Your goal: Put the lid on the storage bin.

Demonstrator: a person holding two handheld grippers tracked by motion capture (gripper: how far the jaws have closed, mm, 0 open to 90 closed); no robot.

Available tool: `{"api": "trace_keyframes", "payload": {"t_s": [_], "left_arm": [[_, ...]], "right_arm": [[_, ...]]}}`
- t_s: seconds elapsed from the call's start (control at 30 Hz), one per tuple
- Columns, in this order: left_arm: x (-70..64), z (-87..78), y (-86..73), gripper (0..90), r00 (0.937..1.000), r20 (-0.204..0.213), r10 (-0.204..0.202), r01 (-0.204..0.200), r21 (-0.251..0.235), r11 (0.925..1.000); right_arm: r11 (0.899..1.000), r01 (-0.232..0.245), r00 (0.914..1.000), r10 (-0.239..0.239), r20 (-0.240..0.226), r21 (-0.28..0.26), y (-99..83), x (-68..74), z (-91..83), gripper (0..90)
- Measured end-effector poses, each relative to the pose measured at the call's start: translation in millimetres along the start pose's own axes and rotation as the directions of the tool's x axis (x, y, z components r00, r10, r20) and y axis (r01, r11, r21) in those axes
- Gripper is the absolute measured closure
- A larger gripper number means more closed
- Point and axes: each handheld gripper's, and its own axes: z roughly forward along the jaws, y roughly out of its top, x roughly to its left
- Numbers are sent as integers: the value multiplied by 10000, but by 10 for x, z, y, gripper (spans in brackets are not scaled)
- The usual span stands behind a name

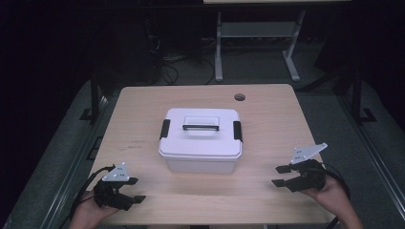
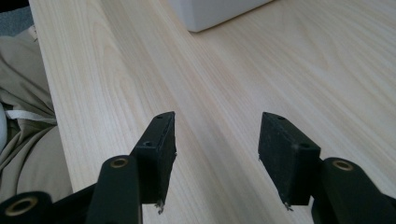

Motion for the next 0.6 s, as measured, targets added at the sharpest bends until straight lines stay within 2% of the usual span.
{"api": "trace_keyframes", "payload": {"t_s": [0.4,0.6], "left_arm": [[0,-13,-3,290,10000,-35,-29,29,-91,10000],[10,-3,-7,288,10000,-40,-22,21,-135,9999]], "right_arm": [[9996,-221,9997,222,32,-169,-196,78,-13,453],[9996,-57,9999,60,105,-273,-246,158,-49,446]]}}
